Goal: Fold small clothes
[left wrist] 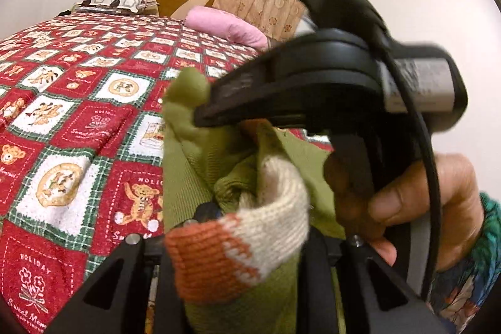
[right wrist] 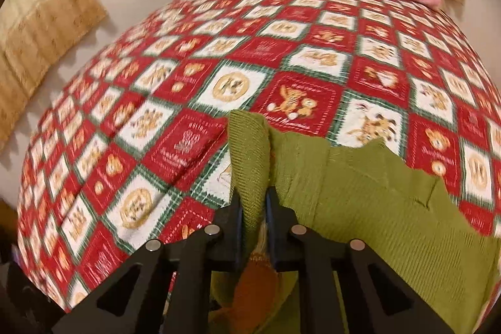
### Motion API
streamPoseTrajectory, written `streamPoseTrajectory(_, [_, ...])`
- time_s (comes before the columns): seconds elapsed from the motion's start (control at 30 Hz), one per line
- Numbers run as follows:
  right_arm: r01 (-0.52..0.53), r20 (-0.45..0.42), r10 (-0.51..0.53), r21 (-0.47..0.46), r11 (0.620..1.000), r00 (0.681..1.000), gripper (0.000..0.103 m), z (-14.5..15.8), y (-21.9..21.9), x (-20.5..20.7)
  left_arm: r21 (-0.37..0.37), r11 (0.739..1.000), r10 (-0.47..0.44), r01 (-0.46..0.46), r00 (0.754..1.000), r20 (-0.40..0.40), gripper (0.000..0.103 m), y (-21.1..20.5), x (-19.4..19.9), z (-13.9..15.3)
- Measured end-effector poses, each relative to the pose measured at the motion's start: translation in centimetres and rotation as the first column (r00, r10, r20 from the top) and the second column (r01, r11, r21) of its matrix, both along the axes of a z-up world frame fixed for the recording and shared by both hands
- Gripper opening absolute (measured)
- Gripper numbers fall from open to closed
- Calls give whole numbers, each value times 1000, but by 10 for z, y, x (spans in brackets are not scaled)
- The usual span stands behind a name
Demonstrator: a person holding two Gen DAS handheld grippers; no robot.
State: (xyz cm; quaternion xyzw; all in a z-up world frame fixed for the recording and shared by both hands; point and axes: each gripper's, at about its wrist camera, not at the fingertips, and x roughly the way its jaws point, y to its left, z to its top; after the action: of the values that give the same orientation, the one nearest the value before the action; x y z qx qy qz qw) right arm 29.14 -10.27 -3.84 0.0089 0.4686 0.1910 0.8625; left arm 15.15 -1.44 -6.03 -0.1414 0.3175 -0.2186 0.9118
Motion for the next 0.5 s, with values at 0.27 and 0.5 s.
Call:
streamPoseTrajectory(0.27, [81,38,-86,118,990,996,11,31,-46,-22,79,997,-27,21,996,81,23,-27,-22,23])
streamPoseTrajectory(0.5, [132,57,-145,187,973,988,10,49,-116,-49,134,986,-119,101,984,135,23,-75,-42,45])
